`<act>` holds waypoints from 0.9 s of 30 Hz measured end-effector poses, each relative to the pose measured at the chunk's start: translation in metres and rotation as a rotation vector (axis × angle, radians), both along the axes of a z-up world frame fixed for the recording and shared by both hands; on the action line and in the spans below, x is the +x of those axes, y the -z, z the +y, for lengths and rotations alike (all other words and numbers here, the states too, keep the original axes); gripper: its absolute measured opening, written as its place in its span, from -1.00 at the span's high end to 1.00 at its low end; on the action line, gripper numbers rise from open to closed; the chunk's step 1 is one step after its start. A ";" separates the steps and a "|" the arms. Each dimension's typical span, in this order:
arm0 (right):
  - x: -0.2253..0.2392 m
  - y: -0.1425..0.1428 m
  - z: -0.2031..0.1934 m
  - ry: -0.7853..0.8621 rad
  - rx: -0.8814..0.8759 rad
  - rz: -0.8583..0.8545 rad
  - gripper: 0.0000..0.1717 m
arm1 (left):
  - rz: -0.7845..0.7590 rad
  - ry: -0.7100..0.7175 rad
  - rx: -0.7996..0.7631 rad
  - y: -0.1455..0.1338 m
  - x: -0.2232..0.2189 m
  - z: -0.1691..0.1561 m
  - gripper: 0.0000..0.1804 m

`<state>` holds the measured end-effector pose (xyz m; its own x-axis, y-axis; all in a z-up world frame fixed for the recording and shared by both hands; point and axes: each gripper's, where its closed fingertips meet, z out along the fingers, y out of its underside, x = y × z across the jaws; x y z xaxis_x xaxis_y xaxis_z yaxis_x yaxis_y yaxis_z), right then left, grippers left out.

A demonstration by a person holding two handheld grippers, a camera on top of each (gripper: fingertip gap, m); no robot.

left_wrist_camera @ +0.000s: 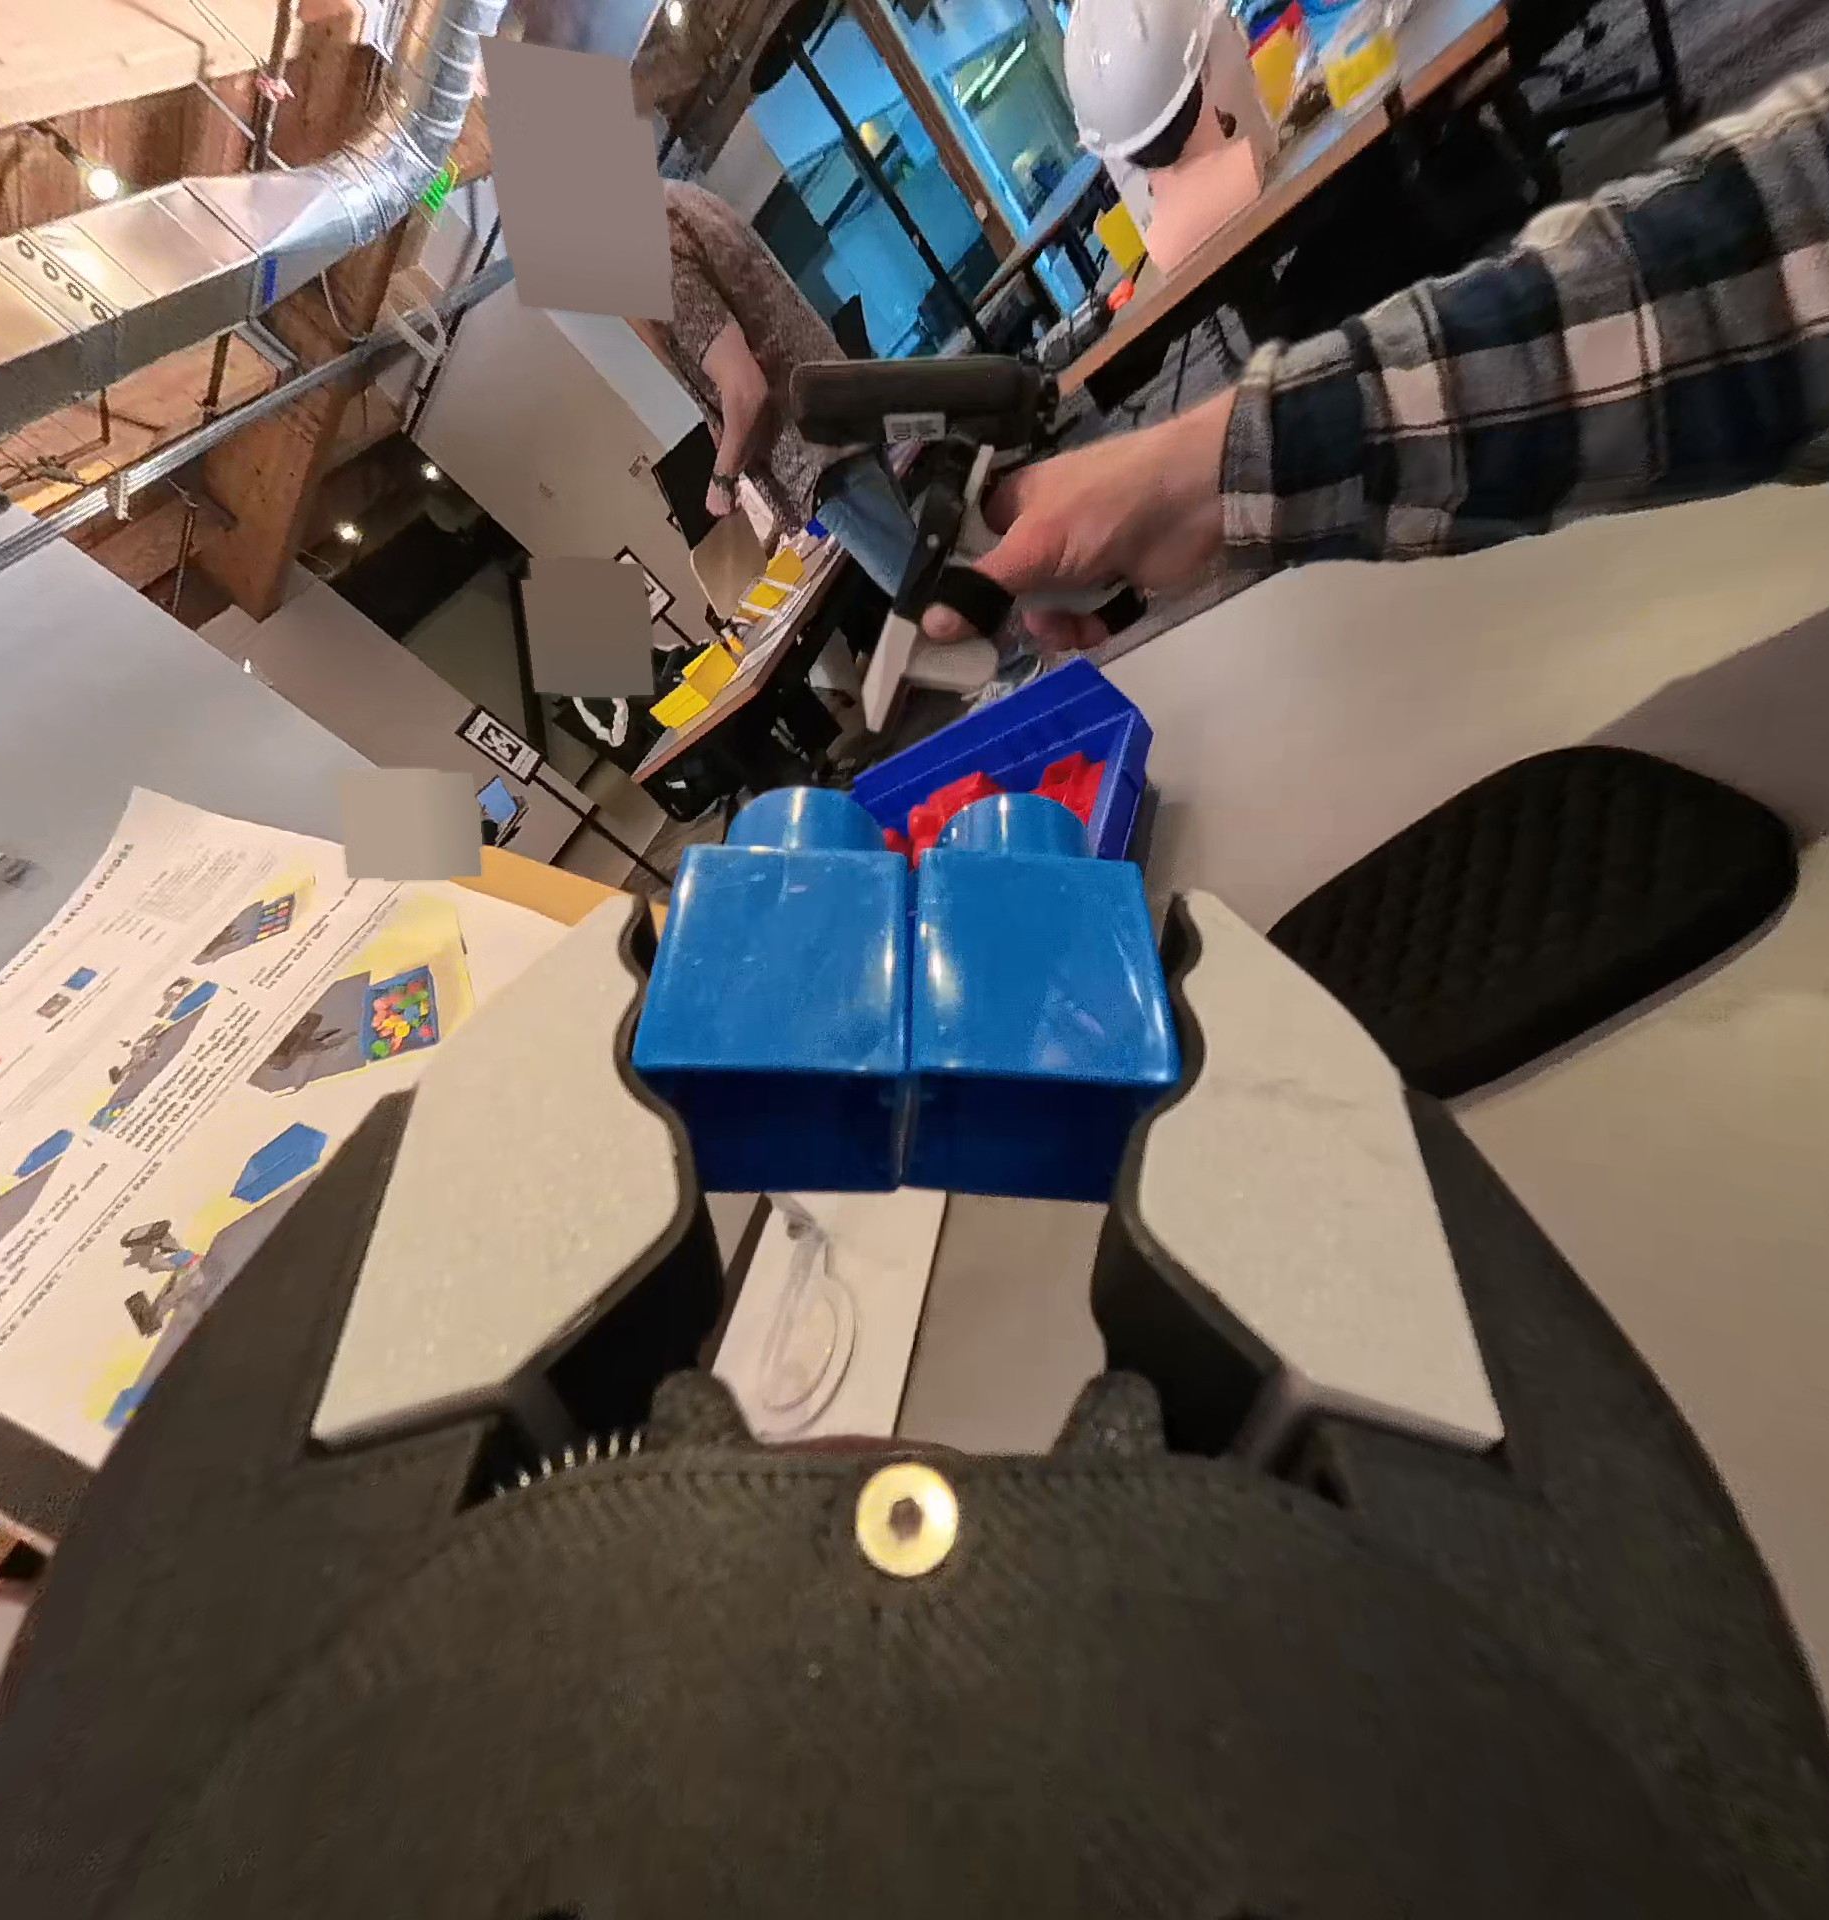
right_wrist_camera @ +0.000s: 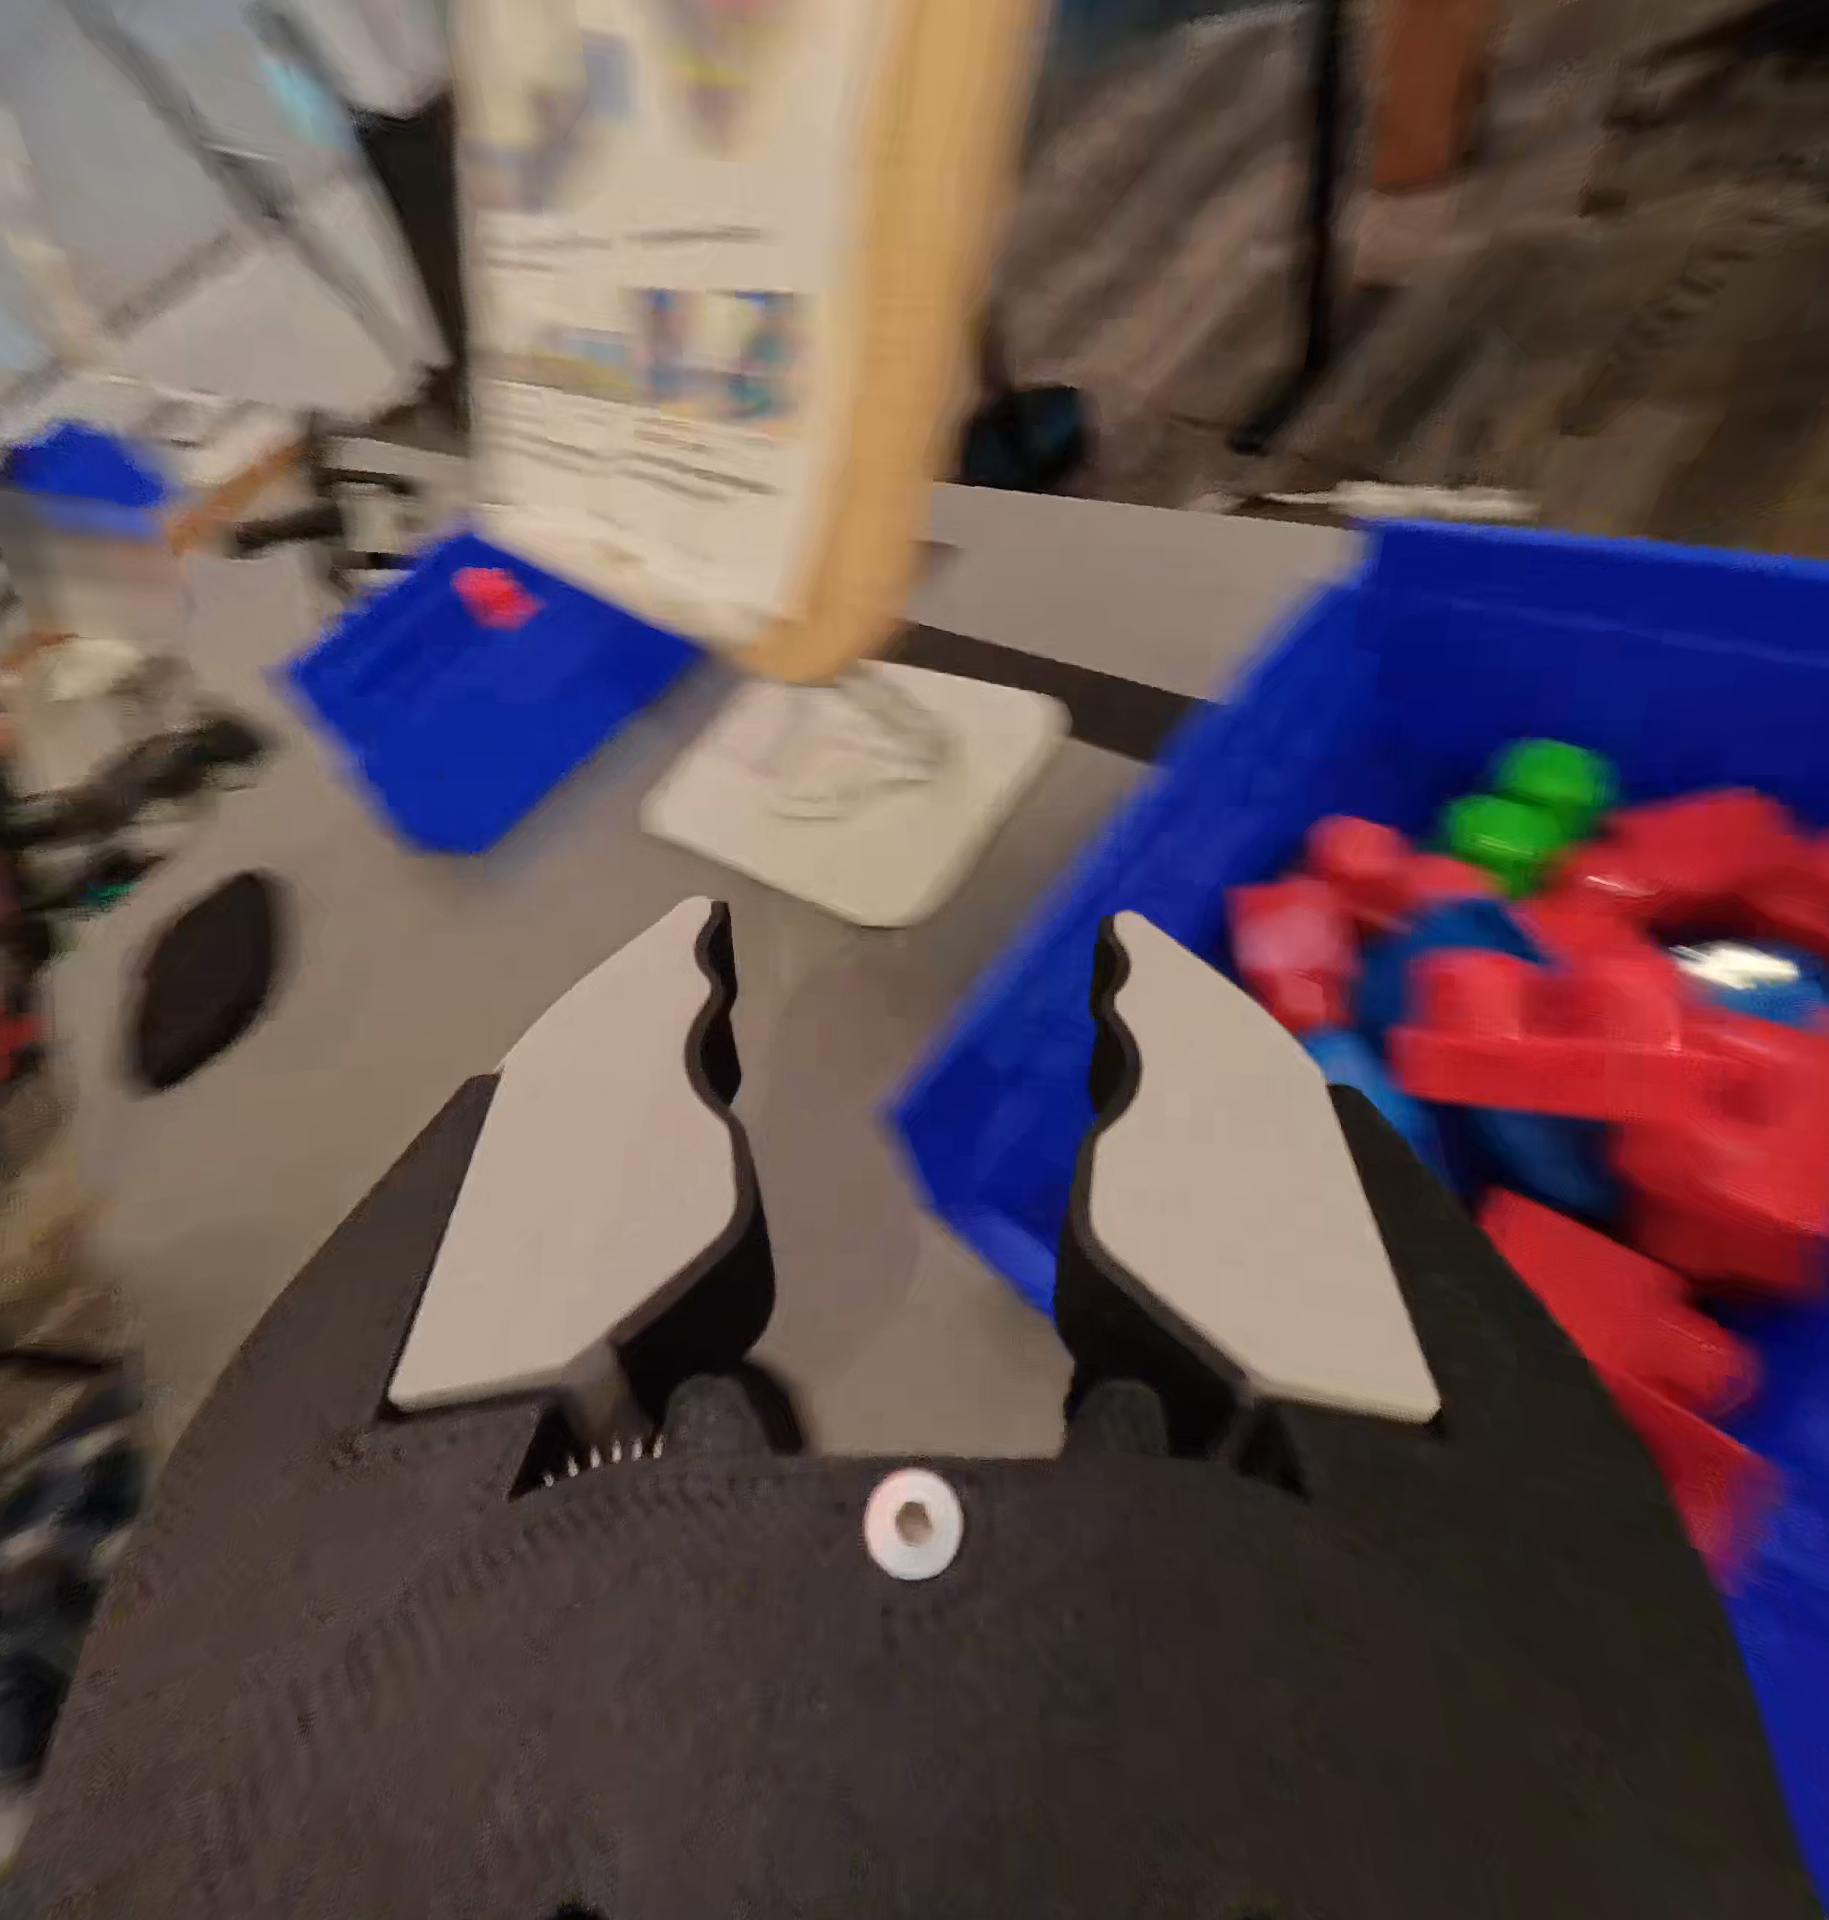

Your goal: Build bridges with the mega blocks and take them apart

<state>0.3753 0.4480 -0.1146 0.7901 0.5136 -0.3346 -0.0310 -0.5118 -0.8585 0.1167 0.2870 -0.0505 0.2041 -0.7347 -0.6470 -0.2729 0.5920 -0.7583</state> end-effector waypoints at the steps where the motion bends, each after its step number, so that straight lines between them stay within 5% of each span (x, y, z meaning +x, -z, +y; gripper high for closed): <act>1: -0.030 -0.013 -0.018 -0.104 0.014 0.062 0.24 | 0.000 -0.003 0.009 0.000 0.002 0.001 0.00; 6: -0.177 -0.053 -0.133 -0.697 -0.046 0.302 0.19 | 0.041 0.032 0.042 0.007 0.019 -0.004 0.00; 10: -0.235 -0.064 -0.189 -0.964 -0.114 0.344 0.17 | 0.130 0.071 0.071 0.014 0.031 -0.014 0.00; 15: -0.263 -0.059 -0.208 -1.100 -0.205 0.294 0.25 | 0.196 0.125 0.100 0.016 0.038 -0.031 0.00; 19: -0.273 -0.050 -0.222 -1.192 -0.252 0.250 0.53 | 0.231 0.149 0.121 0.016 0.041 -0.040 0.00; 27: -0.275 -0.049 -0.222 -1.187 -0.197 0.226 0.57 | 0.243 0.158 0.126 0.016 0.038 -0.040 -0.01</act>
